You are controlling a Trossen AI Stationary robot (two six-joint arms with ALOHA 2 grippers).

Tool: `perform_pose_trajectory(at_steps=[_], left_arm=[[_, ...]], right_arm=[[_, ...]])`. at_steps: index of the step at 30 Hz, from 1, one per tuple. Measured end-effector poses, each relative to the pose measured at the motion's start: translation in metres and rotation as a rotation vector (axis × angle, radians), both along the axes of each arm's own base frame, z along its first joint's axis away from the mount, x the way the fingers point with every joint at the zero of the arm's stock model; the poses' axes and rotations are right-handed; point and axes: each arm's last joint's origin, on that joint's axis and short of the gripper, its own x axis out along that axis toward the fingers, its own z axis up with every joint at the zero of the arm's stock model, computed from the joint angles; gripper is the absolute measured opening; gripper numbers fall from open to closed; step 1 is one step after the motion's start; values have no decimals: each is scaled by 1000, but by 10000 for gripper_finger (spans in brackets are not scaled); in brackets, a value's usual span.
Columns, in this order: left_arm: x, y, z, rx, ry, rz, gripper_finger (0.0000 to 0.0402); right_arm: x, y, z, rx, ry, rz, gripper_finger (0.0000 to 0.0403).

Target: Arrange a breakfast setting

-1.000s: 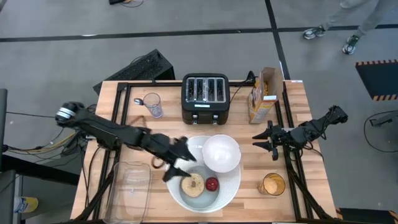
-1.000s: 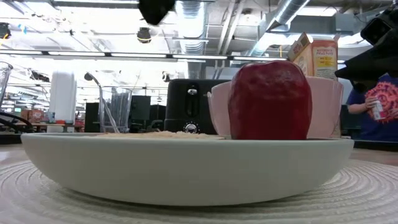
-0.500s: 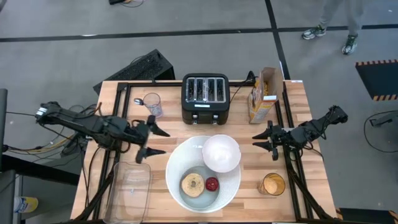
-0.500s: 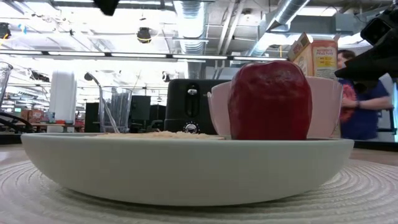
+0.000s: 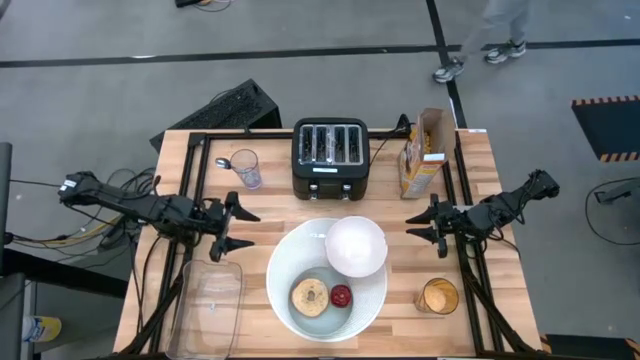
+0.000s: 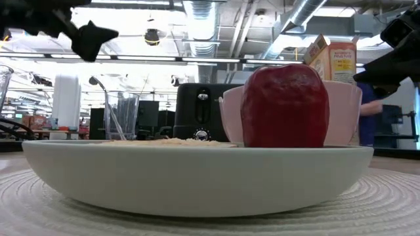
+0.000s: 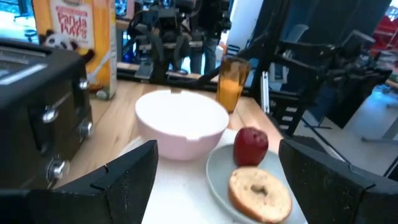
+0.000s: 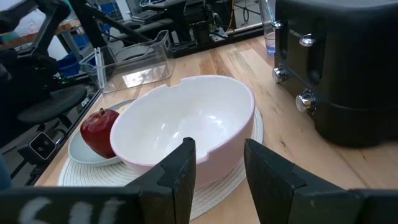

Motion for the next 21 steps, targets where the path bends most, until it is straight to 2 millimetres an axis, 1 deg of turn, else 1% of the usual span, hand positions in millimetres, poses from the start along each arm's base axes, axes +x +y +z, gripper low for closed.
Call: perform_pose_trajectory(at_steps=[6, 8, 14, 18, 21], left_arm=[[-4, 1, -18, -2, 23, -2, 320], [-4, 1, -23, 6, -2, -5, 320], [-7, 2, -33, 25, -75, -10, 320], [-8, 2, -44, 27, -68, -10, 320], [-8, 2, -47, 17, -50, -10, 320]], right_arm=[[0, 0, 0, 0, 0, 0, 159], [0, 0, 0, 0, 0, 0, 159], [0, 0, 0, 0, 0, 0, 159], [0, 0, 0, -1, 0, 0, 159], [0, 0, 0, 0, 0, 0, 159]])
